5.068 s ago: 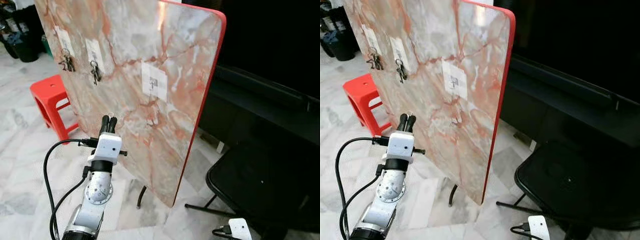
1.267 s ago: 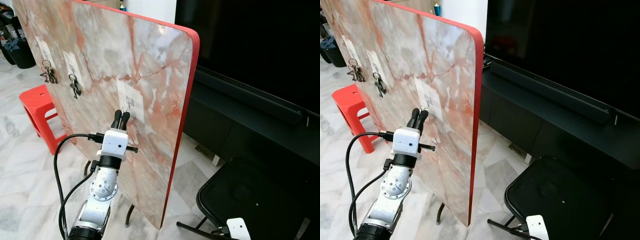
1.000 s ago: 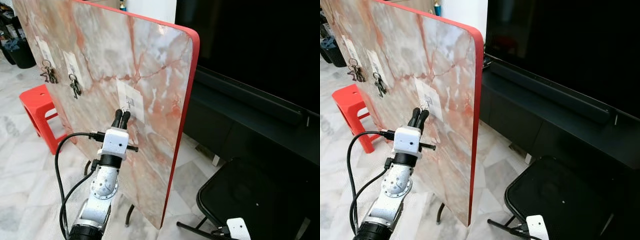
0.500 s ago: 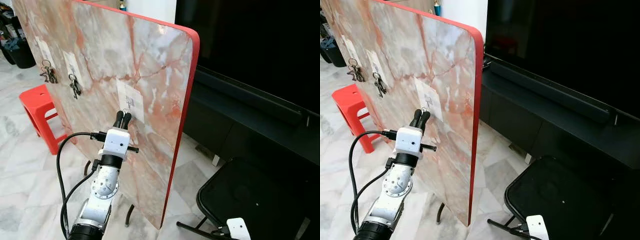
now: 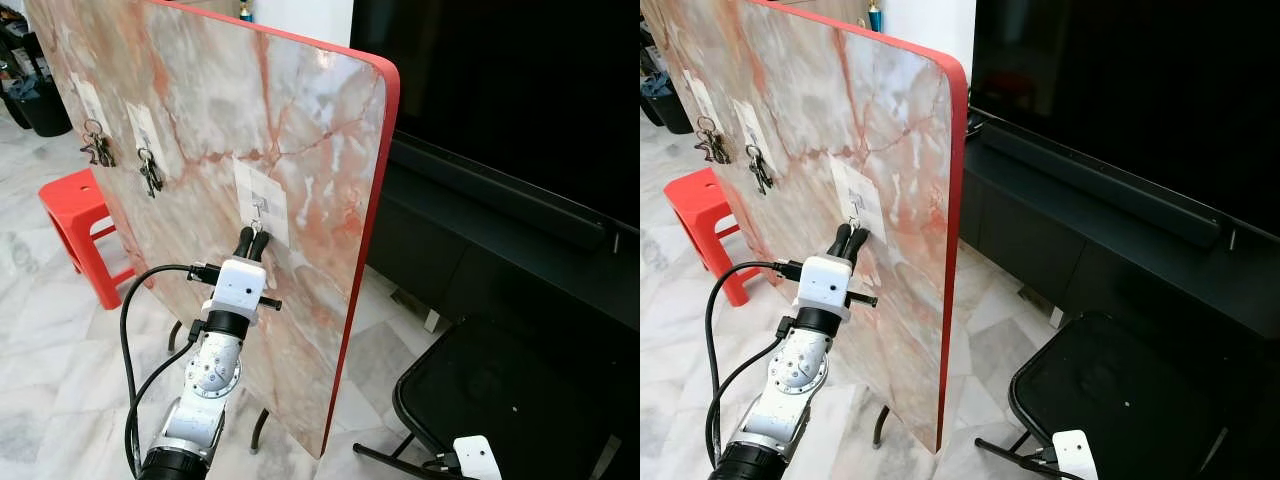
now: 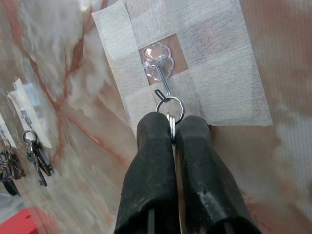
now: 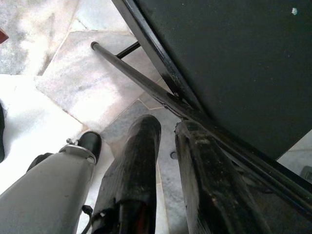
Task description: Hang keys on a hook
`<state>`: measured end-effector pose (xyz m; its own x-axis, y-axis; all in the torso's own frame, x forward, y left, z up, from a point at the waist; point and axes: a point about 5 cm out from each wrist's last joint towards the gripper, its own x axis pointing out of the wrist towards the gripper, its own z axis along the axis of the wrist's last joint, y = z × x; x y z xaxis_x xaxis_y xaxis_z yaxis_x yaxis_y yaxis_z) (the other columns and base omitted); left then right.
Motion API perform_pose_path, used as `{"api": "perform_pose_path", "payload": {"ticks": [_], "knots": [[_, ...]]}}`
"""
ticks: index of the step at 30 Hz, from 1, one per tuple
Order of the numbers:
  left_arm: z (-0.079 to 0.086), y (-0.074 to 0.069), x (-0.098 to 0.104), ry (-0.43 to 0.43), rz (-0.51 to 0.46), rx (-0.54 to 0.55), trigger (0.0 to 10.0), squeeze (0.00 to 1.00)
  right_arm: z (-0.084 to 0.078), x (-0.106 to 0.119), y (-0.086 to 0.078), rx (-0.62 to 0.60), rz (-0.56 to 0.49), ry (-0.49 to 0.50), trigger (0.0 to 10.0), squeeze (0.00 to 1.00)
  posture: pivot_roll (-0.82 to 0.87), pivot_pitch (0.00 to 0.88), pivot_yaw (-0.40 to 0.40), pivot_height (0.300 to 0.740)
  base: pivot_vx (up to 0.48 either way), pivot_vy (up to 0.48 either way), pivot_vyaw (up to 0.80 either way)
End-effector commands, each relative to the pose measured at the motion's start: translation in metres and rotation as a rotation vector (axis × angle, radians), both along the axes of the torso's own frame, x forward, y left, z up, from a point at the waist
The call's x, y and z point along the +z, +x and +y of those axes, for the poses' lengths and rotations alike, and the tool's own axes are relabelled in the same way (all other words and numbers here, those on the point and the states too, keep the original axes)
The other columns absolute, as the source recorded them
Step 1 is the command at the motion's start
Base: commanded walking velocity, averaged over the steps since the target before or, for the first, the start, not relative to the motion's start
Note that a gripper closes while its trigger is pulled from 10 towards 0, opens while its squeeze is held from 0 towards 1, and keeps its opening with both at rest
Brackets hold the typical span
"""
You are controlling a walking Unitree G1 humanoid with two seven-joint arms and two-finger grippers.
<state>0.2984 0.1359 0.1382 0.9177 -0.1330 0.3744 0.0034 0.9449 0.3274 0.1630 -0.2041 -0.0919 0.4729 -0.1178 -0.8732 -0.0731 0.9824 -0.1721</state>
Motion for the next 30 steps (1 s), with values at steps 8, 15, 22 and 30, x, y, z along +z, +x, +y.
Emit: {"api": "perform_pose_path", "payload": {"ticks": [8,15,22,30], "knots": [[-0.001,0.002,-0.005,0.024,0.039,-0.01,10.0,1.0,-0.003,0.002,0.003,0.001,-0.009,-0.011,10.0,0.0,-0.01,0.0,-0.064,0.74,0.0,0.0,0.0],[-0.001,0.001,-0.004,0.008,0.032,-0.012,10.0,1.0,-0.003,0.002,0.003,-0.003,-0.012,-0.008,10.0,0.0,-0.01,0.0,-0.064,0.74,0.0,0.0,0.0],[0.0,-0.006,0.001,-0.004,-0.004,-0.037,10.0,1.0,-0.002,0.002,0.003,-0.006,-0.015,-0.005,10.0,0.0,-0.01,0.0,-0.064,0.74,0.0,0.0,0.0],[0.005,-0.017,0.005,0.023,-0.018,-0.055,10.0,1.0,-0.003,0.002,0.003,-0.006,-0.015,-0.007,10.0,0.0,0.0,0.0,-0.063,0.74,0.0,0.0,0.0]]}}
